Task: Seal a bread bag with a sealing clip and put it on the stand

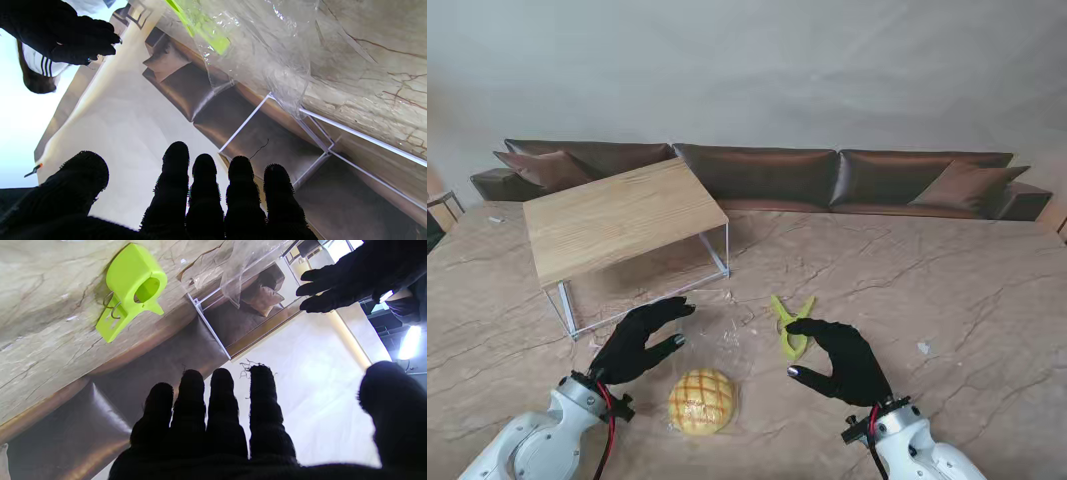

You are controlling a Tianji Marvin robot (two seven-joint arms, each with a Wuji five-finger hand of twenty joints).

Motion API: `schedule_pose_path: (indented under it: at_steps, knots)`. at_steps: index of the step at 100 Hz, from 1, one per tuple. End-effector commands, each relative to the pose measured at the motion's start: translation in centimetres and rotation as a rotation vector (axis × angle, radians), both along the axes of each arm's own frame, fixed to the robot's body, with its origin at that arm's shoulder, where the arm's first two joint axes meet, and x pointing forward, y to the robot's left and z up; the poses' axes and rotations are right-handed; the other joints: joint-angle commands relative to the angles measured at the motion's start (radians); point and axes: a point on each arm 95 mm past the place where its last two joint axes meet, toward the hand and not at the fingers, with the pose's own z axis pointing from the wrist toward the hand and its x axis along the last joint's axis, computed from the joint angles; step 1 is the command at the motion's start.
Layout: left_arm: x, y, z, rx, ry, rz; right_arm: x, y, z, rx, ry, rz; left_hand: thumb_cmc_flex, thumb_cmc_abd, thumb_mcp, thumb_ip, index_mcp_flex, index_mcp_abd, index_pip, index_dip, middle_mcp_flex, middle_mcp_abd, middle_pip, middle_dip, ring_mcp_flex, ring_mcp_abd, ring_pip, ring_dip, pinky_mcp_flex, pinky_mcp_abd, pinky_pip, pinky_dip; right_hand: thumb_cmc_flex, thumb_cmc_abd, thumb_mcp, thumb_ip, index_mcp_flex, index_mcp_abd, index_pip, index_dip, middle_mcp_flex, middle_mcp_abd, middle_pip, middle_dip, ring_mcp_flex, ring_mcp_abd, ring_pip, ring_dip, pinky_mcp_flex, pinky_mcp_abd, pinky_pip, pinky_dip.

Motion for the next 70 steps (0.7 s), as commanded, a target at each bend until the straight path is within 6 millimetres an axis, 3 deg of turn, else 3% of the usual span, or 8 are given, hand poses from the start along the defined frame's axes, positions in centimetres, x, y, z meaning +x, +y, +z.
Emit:
schedule_pose_path:
  at_steps: [1, 25, 36, 38, 44, 46, 53, 70]
  knots:
    - [-0.3, -0.3, -0.1, -0.001, 0.0, -0.001, -0.1, 0.5, 0.4, 0.012, -0.012, 0.01, -0.043, -0.018, -0.007, 0.015, -0.006, -0.003, 0.002, -0.003, -0.018, 0.009, -0.004, -0.003, -0.03, -0.014, -0.001, 0.002, -0.015, -0.024, -0.001, -0.001, -0.022, -0.001, 0.0, -0.016, -0.015, 0.003, -0.002, -0.023, 0.037, 0.002, -0.033, -0.016, -0.008, -0.025, -0.004, -0.003, -0.004, -0.012, 0.005, -0.018]
    - [-0.6, -0.1, -0.2, 0.006, 0.01, 0.002, -0.4, 0.6, 0.2, 0.007, -0.014, 0.003, -0.031, -0.029, 0.0, 0.018, -0.007, -0.006, 0.002, -0.003, -0.019, 0.007, -0.005, -0.004, -0.032, -0.015, -0.001, 0.001, -0.017, -0.012, -0.002, -0.002, -0.005, 0.001, -0.001, -0.015, -0.014, 0.001, 0.0, -0.024, 0.068, 0.004, -0.084, -0.042, -0.004, -0.023, -0.004, -0.002, 0.0, -0.003, 0.008, -0.017]
    - [-0.9, 0.5, 0.0, 0.052, 0.01, 0.0, -0.5, 0.5, 0.3, 0.003, -0.018, 0.0, 0.026, -0.112, 0.035, 0.011, -0.024, -0.019, 0.001, -0.003, -0.029, 0.002, -0.007, -0.005, -0.035, -0.004, -0.003, 0.0, -0.015, 0.073, 0.0, -0.001, -0.002, -0.002, -0.001, -0.015, -0.011, 0.0, 0.0, -0.024, 0.077, 0.004, -0.092, -0.046, 0.001, -0.022, -0.003, -0.001, 0.007, 0.006, 0.012, -0.015]
    - [-0.9, 0.6, 0.0, 0.065, 0.011, 0.001, -0.5, 0.5, 0.3, 0.002, -0.02, 0.0, 0.033, -0.141, 0.075, -0.03, -0.033, -0.022, 0.008, 0.0, -0.033, 0.001, -0.005, -0.004, -0.035, 0.0, -0.003, 0.002, -0.012, 0.084, 0.009, 0.004, -0.001, -0.003, -0.001, -0.015, -0.012, -0.001, -0.001, -0.024, 0.077, 0.004, -0.093, -0.046, 0.001, -0.022, -0.004, -0.001, 0.007, 0.006, 0.012, -0.014]
    - [-1.4, 1.5, 0.3, 0.12, 0.027, -0.005, -0.4, 0.5, 0.4, 0.001, -0.024, 0.001, 0.065, -0.21, 0.104, -0.051, -0.039, -0.037, 0.011, 0.002, -0.042, 0.002, -0.007, -0.004, -0.031, 0.017, 0.0, 0.004, 0.003, 0.097, 0.017, 0.007, 0.002, -0.005, 0.0, -0.015, -0.01, -0.001, 0.0, -0.023, 0.08, 0.004, -0.095, -0.047, 0.004, -0.021, -0.004, 0.0, 0.009, 0.009, 0.013, -0.013]
    - [-1.6, 1.8, 0.3, 0.139, 0.037, -0.009, -0.4, 0.5, 0.4, 0.001, -0.024, 0.002, 0.074, -0.235, 0.128, -0.09, -0.05, -0.043, 0.016, 0.005, -0.049, 0.002, -0.005, -0.004, -0.034, 0.02, 0.001, 0.007, 0.005, 0.095, 0.019, 0.009, 0.003, -0.005, -0.001, -0.015, -0.009, 0.0, 0.0, -0.023, 0.081, 0.005, -0.095, -0.047, 0.003, -0.021, -0.004, 0.0, 0.01, 0.009, 0.014, -0.013]
    - [-2.3, 2.8, 0.3, 0.199, 0.055, -0.016, -0.3, 0.7, 0.5, -0.001, -0.023, 0.011, 0.105, -0.344, 0.191, -0.133, -0.066, -0.067, 0.022, 0.008, -0.058, 0.002, -0.003, -0.003, -0.027, 0.035, 0.007, 0.015, 0.017, 0.109, 0.033, 0.015, 0.006, -0.005, -0.001, -0.015, -0.011, -0.002, -0.001, -0.023, 0.08, 0.005, -0.095, -0.046, 0.004, -0.022, -0.005, 0.0, 0.013, 0.011, 0.016, -0.011]
    - [-3.7, 4.8, -0.1, 0.331, 0.073, -0.048, -0.1, 0.9, 0.6, -0.013, -0.026, 0.028, 0.125, -0.504, 0.331, -0.187, -0.061, -0.101, 0.041, 0.017, -0.043, 0.011, 0.008, 0.003, 0.048, 0.071, 0.057, 0.069, 0.076, 0.148, 0.129, 0.072, 0.009, -0.005, -0.003, -0.015, -0.011, -0.006, -0.001, -0.022, 0.079, 0.004, -0.09, -0.043, 0.007, -0.02, -0.006, 0.001, 0.017, 0.016, 0.019, -0.008]
